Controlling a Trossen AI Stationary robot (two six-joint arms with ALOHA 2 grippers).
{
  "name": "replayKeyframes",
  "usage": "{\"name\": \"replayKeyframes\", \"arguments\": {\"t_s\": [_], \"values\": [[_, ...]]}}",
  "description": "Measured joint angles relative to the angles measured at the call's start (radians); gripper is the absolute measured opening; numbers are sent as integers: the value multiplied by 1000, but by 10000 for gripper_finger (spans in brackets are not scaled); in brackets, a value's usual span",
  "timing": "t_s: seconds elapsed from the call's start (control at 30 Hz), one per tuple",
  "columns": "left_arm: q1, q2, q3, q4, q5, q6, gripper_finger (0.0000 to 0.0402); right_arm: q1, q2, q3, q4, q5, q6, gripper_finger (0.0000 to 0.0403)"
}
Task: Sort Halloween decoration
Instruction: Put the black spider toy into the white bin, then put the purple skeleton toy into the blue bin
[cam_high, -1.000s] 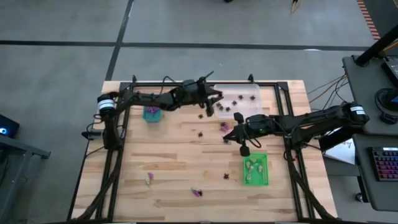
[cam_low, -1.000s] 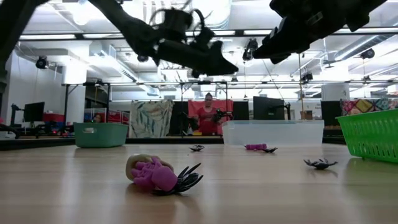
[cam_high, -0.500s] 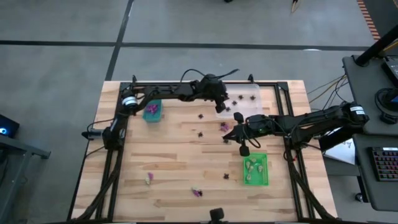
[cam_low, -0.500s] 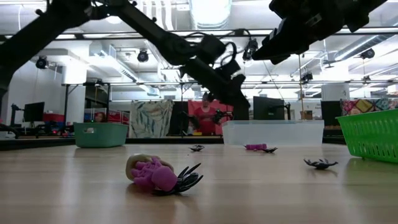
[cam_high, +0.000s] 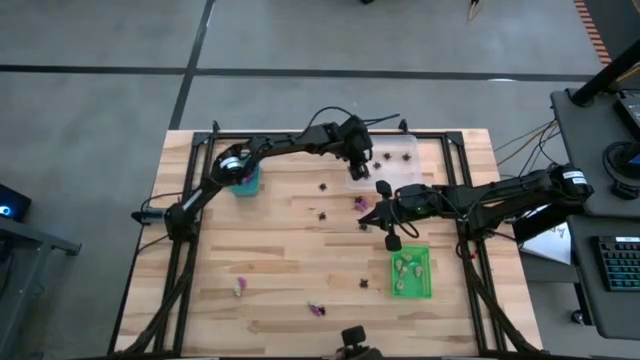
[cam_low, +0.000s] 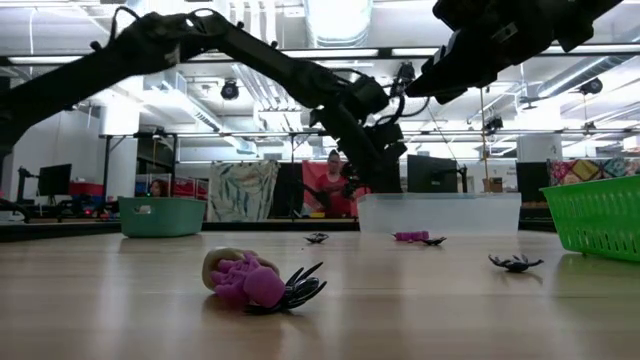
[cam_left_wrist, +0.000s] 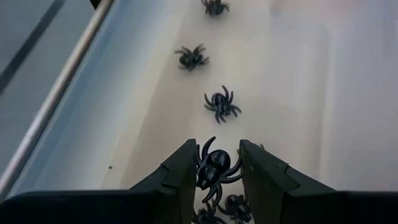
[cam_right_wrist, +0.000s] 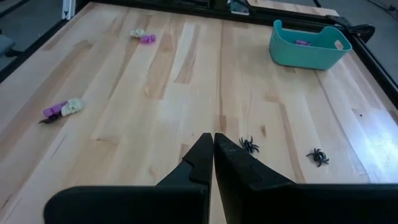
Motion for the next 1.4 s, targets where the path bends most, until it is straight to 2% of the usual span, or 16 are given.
{"name": "replayKeyframes", "arguments": {"t_s": [0.17,0.33,0.63,0.9,1.23,1.4], "values": [[1,69,132,-115,-1,-16,99,0,0,0,-1,0,2,9],[0,124,227,-198,-1,-17,131,0,0,0,-1,0,2,9],[1,123,235,-213,1,-17,191,0,0,0,-1,0,10,9],[1,30,234,-234,1,-10,192,1,-1,0,2,-1,8,9],[-37,-135,221,-347,1,28,192,14,-1,0,4,-2,-17,9],[-61,-217,163,-353,4,41,192,36,-1,0,7,-2,-17,9]]}}
